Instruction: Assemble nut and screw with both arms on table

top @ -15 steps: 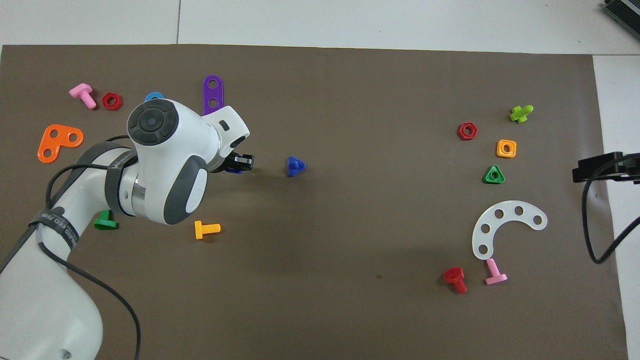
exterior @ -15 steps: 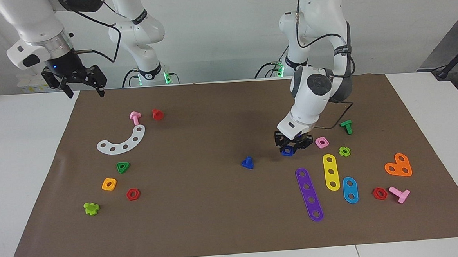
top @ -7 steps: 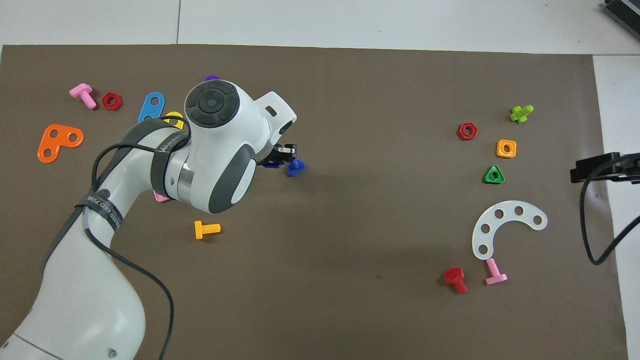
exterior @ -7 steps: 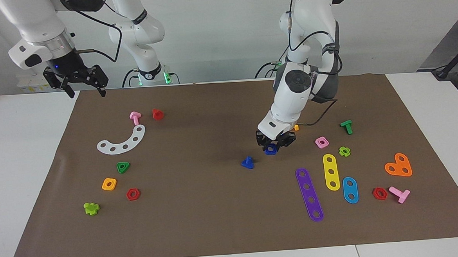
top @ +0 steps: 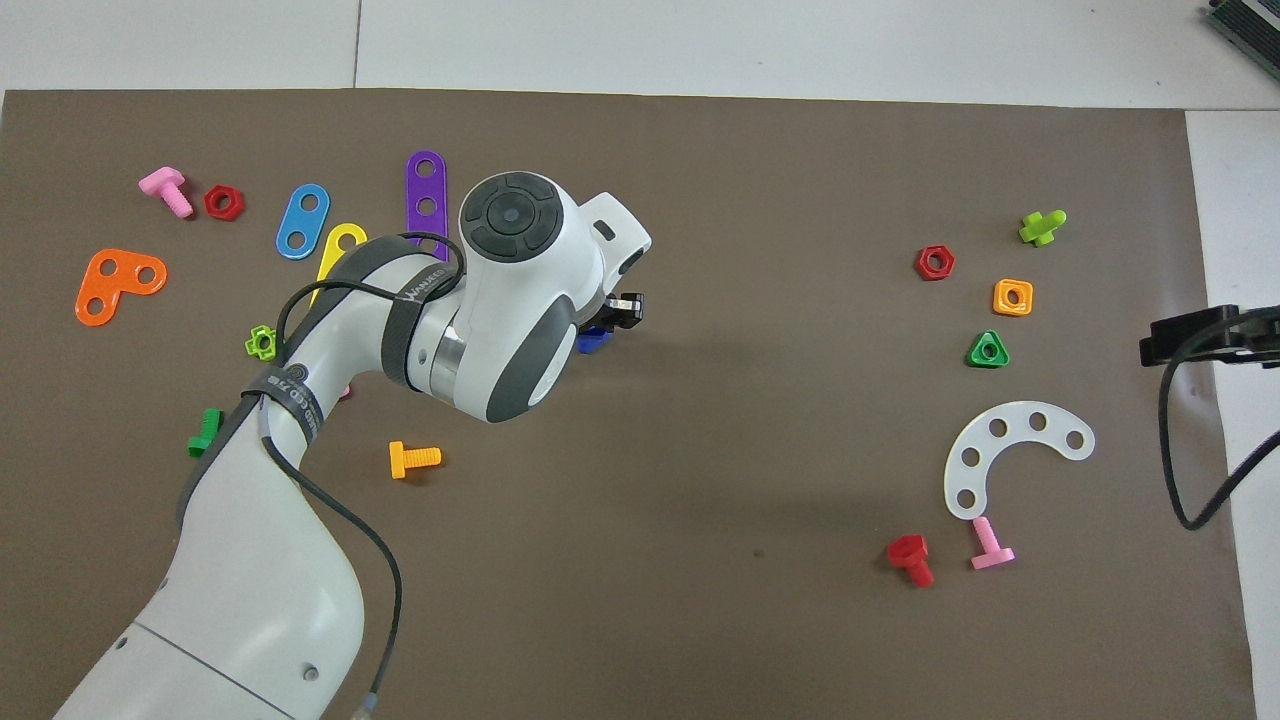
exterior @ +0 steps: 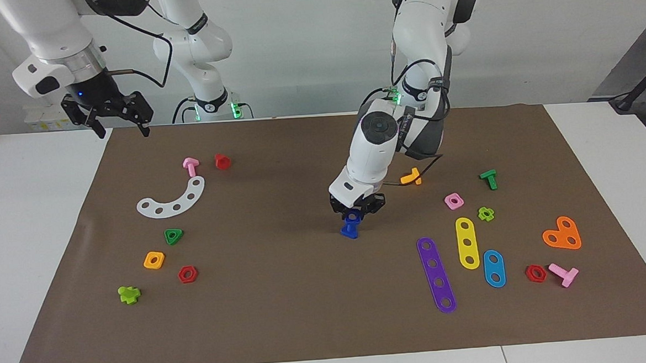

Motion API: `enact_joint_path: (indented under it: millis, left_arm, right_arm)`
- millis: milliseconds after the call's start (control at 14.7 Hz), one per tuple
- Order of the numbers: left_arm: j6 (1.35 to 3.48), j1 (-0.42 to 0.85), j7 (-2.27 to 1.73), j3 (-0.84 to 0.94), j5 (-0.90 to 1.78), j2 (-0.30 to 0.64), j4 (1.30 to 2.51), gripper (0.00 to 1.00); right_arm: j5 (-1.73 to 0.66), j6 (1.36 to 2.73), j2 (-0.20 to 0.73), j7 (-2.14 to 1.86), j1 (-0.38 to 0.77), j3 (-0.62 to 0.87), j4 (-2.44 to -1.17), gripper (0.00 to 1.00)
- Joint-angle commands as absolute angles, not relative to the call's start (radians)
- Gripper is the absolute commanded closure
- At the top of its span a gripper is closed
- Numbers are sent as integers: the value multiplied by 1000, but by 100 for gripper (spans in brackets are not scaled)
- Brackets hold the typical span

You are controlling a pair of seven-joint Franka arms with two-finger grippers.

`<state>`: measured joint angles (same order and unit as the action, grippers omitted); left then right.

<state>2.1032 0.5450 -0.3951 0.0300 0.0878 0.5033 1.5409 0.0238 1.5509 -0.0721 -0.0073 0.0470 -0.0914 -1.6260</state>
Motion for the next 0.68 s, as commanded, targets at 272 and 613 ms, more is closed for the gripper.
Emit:
enact_joint_path:
  millis: [272,613]
  left_arm:
    - [2134,555,-397,11,84,525,1540,86]
    - [2151,549,-397,11,66,525,1565,86]
  right_arm:
    - [-21,1522,-97,40,34,-87,-1651,0]
    - [-9,1500,-100,68,41,-89,-1651,0]
